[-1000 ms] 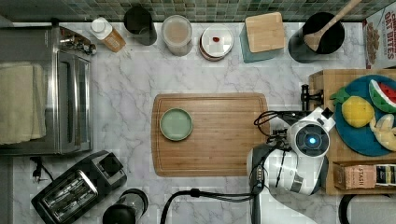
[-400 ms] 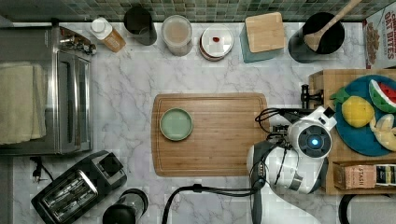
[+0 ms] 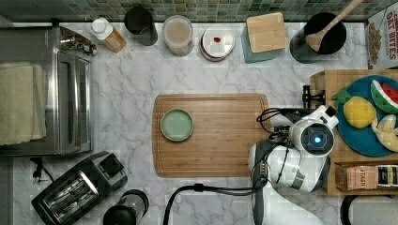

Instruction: Open the drawer.

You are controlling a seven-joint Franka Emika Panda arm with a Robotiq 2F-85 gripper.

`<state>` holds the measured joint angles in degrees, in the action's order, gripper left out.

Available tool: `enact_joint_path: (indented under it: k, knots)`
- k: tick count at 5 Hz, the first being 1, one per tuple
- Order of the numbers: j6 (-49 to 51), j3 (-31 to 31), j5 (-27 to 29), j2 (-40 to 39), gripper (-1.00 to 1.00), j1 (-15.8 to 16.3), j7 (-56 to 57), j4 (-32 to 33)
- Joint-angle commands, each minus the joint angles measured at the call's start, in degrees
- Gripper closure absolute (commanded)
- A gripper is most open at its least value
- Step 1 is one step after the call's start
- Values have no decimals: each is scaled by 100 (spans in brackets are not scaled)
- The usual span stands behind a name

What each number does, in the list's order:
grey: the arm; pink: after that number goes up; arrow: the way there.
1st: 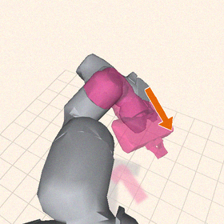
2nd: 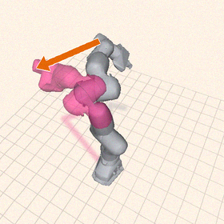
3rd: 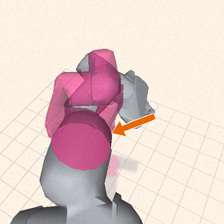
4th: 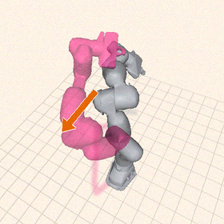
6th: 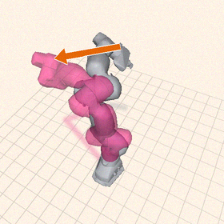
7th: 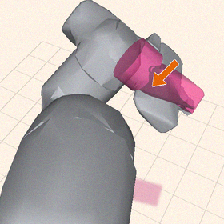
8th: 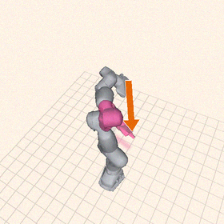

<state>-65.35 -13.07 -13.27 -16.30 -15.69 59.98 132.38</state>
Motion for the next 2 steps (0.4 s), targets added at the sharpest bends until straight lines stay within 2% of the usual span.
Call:
enact_joint_path:
  k: [1, 2]
  knots:
    - [211, 956, 777, -155, -100, 384, 61, 160]
    - [96, 1171, 983, -34, -100, 899, -574, 417]
